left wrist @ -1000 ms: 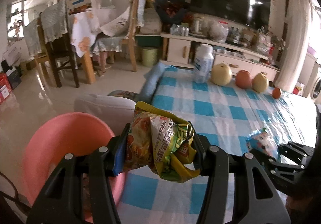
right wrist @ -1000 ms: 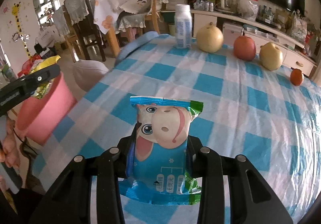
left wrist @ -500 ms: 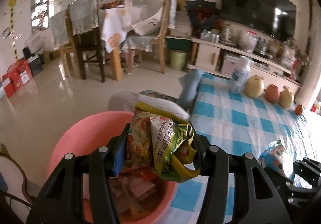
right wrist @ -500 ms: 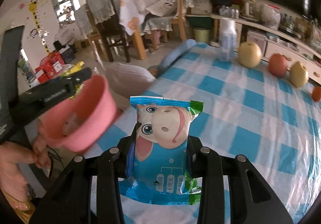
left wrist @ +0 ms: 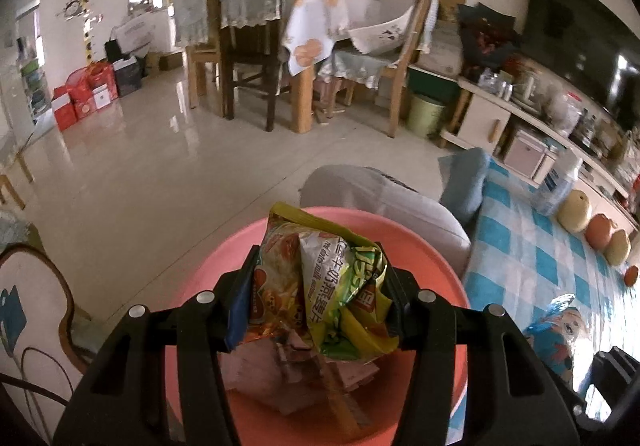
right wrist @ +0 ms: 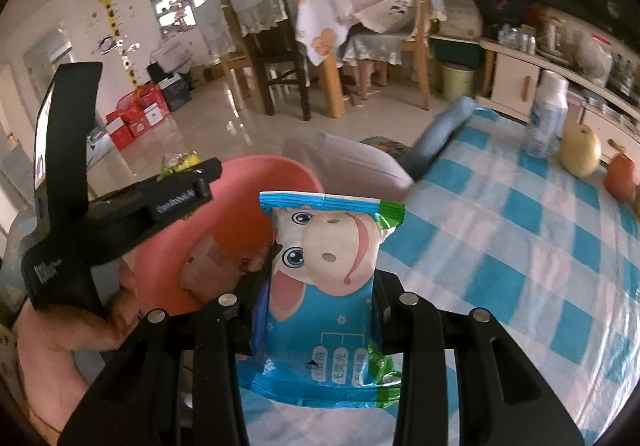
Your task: Collect trash
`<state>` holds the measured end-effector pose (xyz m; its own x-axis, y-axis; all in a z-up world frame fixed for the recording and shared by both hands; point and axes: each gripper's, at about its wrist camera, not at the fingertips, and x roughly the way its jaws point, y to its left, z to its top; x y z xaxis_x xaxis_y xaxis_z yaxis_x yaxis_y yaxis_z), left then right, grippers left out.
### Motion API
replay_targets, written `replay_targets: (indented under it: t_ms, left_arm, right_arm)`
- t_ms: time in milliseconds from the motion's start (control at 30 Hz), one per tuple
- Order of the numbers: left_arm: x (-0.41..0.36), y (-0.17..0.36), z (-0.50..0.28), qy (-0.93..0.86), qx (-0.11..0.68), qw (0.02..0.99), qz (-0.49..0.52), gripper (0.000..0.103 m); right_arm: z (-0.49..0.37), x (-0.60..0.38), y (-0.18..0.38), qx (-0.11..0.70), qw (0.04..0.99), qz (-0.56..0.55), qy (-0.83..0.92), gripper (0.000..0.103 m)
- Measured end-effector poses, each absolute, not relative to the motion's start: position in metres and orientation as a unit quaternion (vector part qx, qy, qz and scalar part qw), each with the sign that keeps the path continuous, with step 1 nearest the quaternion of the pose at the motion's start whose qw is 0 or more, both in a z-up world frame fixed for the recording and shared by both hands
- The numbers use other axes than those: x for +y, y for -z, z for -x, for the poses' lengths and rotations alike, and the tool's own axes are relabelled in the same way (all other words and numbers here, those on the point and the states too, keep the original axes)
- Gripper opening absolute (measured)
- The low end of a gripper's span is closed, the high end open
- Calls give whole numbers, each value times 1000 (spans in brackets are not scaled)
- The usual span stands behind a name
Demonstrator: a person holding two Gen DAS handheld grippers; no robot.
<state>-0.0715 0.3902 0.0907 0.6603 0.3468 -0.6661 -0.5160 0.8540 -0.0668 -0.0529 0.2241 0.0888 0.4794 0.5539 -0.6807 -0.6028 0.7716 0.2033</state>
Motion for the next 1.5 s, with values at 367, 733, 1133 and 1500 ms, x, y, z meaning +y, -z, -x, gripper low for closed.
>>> replay_targets:
  t_ms: [367, 733, 1133, 1500]
  left_arm:
    - [418, -85, 80, -273, 338, 888, 151, 55]
    - [415, -82, 73, -297, 353, 879, 119, 87]
    - [382, -92, 60, -282, 348, 891, 70, 96]
    - [341, -102, 50, -254, 329, 909, 37, 97]
  right_arm:
    - [48, 277, -80, 386, 846, 55, -364, 39]
    - [47, 291, -59, 382, 853, 78, -346, 87]
    - [39, 236, -64, 383, 875, 51, -293, 89]
    - [37, 183, -64, 385, 888, 38, -248, 93]
